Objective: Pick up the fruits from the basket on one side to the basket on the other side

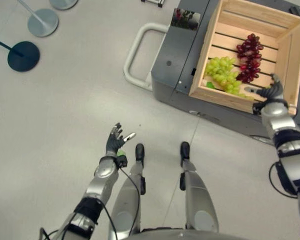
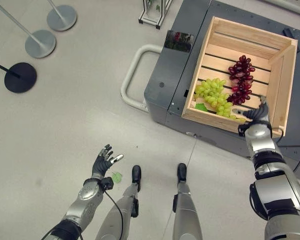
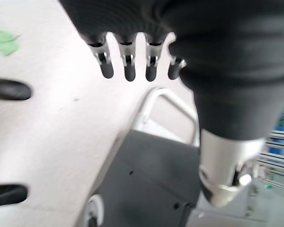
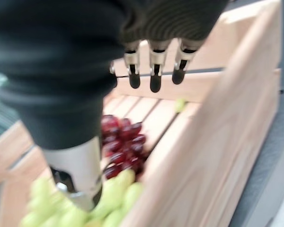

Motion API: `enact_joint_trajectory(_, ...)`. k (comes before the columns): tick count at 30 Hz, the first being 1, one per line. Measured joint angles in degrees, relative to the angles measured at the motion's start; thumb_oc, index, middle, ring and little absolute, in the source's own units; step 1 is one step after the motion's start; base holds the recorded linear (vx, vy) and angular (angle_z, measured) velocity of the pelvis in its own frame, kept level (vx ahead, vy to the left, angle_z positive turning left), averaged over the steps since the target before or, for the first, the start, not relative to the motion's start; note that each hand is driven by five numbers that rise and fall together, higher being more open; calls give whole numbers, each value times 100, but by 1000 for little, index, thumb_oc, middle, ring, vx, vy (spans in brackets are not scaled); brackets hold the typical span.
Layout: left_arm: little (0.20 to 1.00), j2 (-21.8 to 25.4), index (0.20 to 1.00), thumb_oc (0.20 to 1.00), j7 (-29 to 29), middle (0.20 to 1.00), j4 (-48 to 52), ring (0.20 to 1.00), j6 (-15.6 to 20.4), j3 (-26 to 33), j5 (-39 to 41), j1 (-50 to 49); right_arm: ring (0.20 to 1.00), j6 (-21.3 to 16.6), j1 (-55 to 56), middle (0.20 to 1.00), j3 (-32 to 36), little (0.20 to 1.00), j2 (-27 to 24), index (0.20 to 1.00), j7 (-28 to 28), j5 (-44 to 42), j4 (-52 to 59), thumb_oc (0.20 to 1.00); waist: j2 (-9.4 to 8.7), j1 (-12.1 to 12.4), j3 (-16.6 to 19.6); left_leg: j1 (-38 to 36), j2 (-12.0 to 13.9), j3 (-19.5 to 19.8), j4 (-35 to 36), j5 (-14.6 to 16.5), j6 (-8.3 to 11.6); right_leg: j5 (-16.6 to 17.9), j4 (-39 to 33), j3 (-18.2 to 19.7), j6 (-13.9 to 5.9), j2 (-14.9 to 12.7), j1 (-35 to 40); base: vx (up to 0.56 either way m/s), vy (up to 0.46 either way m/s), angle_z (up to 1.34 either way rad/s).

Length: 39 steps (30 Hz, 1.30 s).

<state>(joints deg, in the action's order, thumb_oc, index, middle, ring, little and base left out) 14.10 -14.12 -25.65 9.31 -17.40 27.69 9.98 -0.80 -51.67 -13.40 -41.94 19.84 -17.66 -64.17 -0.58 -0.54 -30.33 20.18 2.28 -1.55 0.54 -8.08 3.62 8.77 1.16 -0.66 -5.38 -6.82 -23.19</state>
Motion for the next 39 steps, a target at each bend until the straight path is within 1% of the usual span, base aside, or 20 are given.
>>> enact_joint_trajectory(2, 1000, -97, 1000, 1000, 3, 1000, 54, 1000, 1, -3, 0, -9, 1000, -3, -14, 1000, 87, 1000, -67, 1000, 7, -36, -11, 1000, 10, 1, -4, 18, 53, -15, 74, -25, 39, 128, -162, -2, 95, 68, 11, 40, -59, -19)
enact_joint_trajectory(3, 1000, -147, 1000, 1000, 5, 1000, 109, 1000, 1, -2, 0, 47, 1000, -2, 7, 1000, 98, 1000, -165, 1000, 16, -117, -18, 1000, 20, -26, -9, 10, 89, -37, 91, 2, 77, 140, -224, -20, 112, 96, 14, 77, -91, -17)
enact_joint_trajectory(5, 1000, -167, 1000, 1000, 6, 1000, 326, 1000, 9, 10, 0, 90, 1000, -10, 7, 1000, 214, 1000, -293, 1000, 80, -232, -106, 1000, 51, -13, -13, -9, 97, -11, 147, 13, 92, 167, -326, -171, 150, 81, 34, 75, -73, -9)
enact_joint_trajectory(7, 1000, -159, 1000, 1000, 6, 1000, 396, 1000, 8, -11, 0, 193, 1000, -13, 2, 1000, 223, 1000, -387, 1000, 99, -278, -186, 1000, 148, -3, -50, -45, 97, 31, 210, 13, 92, 167, -385, -244, 151, 71, 101, 45, -45, 9)
enact_joint_trajectory(11, 1000, -91, 1000, 1000, 4, 1000, 454, 1000, 7, -69, -2, 284, 1000, -15, -98, 1000, 202, 1000, -375, 1000, 121, -328, -255, 1000, 221, 39, -53, -22, 64, 43, 242, 11, 89, 169, -441, -321, 139, 35, 102, 32, -30, 7)
enact_joint_trajectory(13, 1000, -41, 1000, 1000, 6, 1000, 460, 1000, 7, -176, -5, 277, 1000, -18, -95, 1000, 92, 1000, -353, 1000, 115, -323, -271, 1000, 252, 133, -51, 19, 57, 42, 241, 8, 86, 177, -452, -321, 126, 27, 62, 31, -37, 3)
enact_joint_trajectory(15, 1000, -50, 1000, 1000, 6, 1000, 477, 1000, 7, -178, -5, 266, 1000, -24, -131, 1000, -78, 1000, -305, 1000, 79, -315, -269, 1000, 267, 157, -49, 139, 54, 40, 237, -9, 70, 178, -454, -338, 125, 23, -39, 21, -40, 5)
enact_joint_trajectory(16, 1000, -50, 1000, 1000, 4, 1000, 475, 1000, 6, -180, -4, 266, 1000, -44, -188, 1000, -226, 1000, -253, 1000, 82, -228, -266, 1000, 267, 147, -49, 221, 50, 40, 235, -23, 68, 193, -454, -341, 121, 21, -117, 10, -34, 2)
enact_joint_trajectory(22, 1000, -95, 1000, 1000, 1, 1000, 475, 1000, 2, -270, -8, 392, 1000, -134, -306, 1000, -534, 1000, -217, 1000, 39, 235, -138, 1000, 262, 95, -46, 370, 46, 82, 232, -27, 66, 211, -458, -368, 122, 30, -252, 4, -13, 1)
enact_joint_trajectory(24, 1000, -185, 1000, 1000, -10, 1000, 477, 1000, 5, -236, -10, 472, 1000, -128, -339, 1000, -744, 1000, -165, 1000, 61, 362, -29, 1000, 261, 74, -45, 396, 50, 82, 227, -28, 68, 216, -457, -363, 126, 39, -277, 0, 0, 0)
enact_joint_trajectory(26, 1000, -178, 1000, 1000, -24, 1000, 484, 1000, 6, -216, -10, 510, 1000, -125, -337, 1000, -830, 1000, -180, 1000, 63, 449, 249, 1000, 253, -4, -41, 469, 59, 91, 204, -32, 75, 221, -455, -373, 134, 52, -330, 0, 0, 0)
enact_joint_trajectory(28, 1000, -197, 1000, 1000, -81, 1000, 483, 1000, 3, -216, -11, 565, 1000, -118, -266, 1000, -985, 1000, -148, 1000, 59, 532, 810, 1000, 246, -42, -38, 543, 78, 92, 196, -44, 95, 252, -456, -365, 170, 83, -415, 4, -16, -5)
enact_joint_trajectory(30, 1000, -210, 1000, 1000, -119, 1000, 484, 1000, 3, -206, -12, 614, 1000, -129, -234, 1000, -990, 1000, -60, 1000, 53, 573, 1191, 1000, 244, -42, -39, 552, 127, 101, 196, -47, 128, 260, -456, -360, 182, 132, -434, -1, -15, -6)
enact_joint_trajectory(33, 1000, -272, 1000, 1000, -179, 1000, 482, 1000, 3, -208, -12, 669, 1000, -164, -251, 1000, -1007, 1000, 219, 1000, 27, 577, 1632, 1000, 240, -23, -39, 561, 173, 132, 193, -55, 158, 265, -456, -377, 193, 172, -433, -1, -2, 1)
enact_joint_trajectory(38, 1000, -276, 1000, 1000, -221, 1000, 481, 1000, 3, -224, -11, 679, 1000, -173, -343, 1000, -1057, 1000, 343, 1000, 0, 572, 1623, 1000, 207, -17, -37, 607, 155, 173, 164, -62, 161, 268, -451, -442, 197, 155, -427, 0, -4, 7)
enact_joint_trajectory(39, 1000, -256, 1000, 1000, -235, 1000, 481, 1000, 3, -212, -11, 680, 1000, -173, -360, 1000, -1050, 1000, 419, 1000, 0, 566, 1554, 1000, 148, -10, -31, 618, 156, 173, 155, -62, 162, 268, -451, -454, 197, 156, -427, 3, 4, 5)
